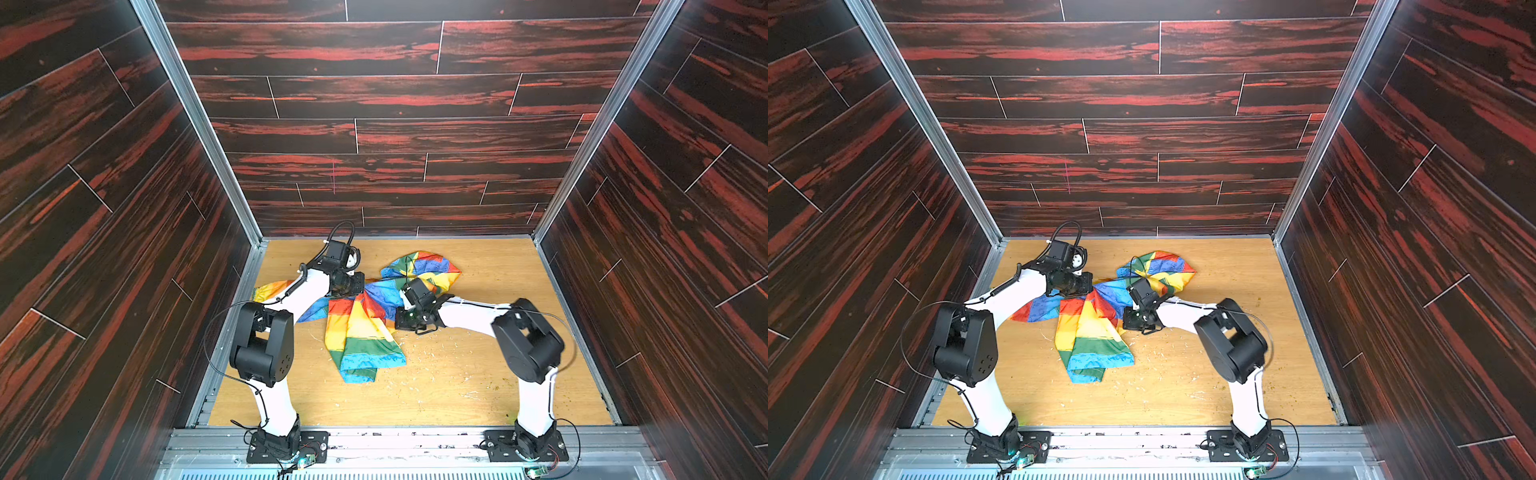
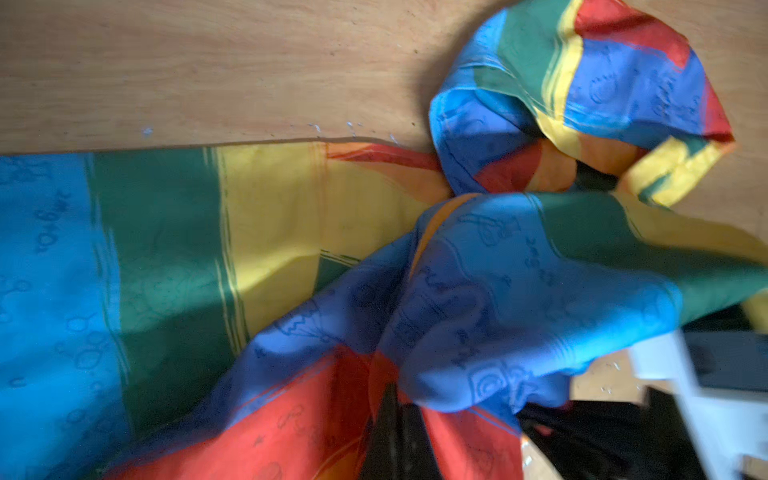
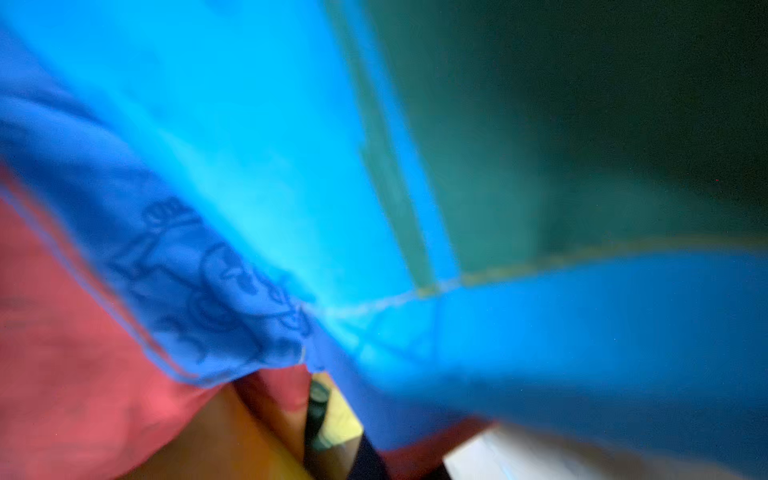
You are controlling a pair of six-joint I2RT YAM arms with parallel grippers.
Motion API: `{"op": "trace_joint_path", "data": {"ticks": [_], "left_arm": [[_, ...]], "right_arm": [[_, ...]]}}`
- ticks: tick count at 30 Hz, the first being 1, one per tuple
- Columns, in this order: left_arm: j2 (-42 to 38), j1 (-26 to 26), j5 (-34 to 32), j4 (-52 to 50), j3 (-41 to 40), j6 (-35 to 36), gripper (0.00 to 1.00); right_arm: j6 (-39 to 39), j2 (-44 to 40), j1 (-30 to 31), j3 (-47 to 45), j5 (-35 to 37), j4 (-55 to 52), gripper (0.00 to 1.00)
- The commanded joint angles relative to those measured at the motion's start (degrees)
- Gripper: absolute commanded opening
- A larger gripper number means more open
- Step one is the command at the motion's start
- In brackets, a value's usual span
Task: Unzip the jacket
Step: Flatten out the jacket at the center of the board.
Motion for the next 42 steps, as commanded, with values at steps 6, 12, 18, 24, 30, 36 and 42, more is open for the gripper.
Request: {"op": "trace_joint_path", "data": {"ticks": [6, 12, 18, 24, 30, 36, 42], "left_arm": [[-9.82, 0.34, 7.83, 3.07, -4.39, 1.92, 0.0], [-9.61, -2.97, 10.67, 1.99, -4.84, 3.7, 0.0], [-8.6, -7.76, 9.14, 0.12, -3.72, 5.19, 0.0], [-8.05, -10.66, 8.82, 0.17, -2.62, 5.1, 0.0], [-7.02, -11.39, 1.98, -1.38, -2.43, 4.89, 0.0], [-3.92, -8.37, -7.57, -0.04, -3.19, -1.19, 0.0], [2.24, -6.71, -11.73, -1.86, -0.61, -3.1, 0.0]], "right_arm": [[-6.97, -13.47, -0.9, 13.58, 20.68, -27.03, 0.0], [-8.89, -17.62, -3.81, 17.62, 27.57, -36.08, 0.0], [-15.22, -16.87, -7.14, 24.02, 26.99, -48.06, 0.0], [-17.98, -20.36, -9.18, 31.21, 25.34, -54.22, 0.0], [-23.52, -13.19, -10.87, 34.16, 15.99, -56.55, 0.0], [-22.92, -0.11, -18.99, 34.45, -1.33, -37.76, 0.27], [-17.42, -4.96, -19.0, 29.16, -0.73, -29.02, 0.77]]}}
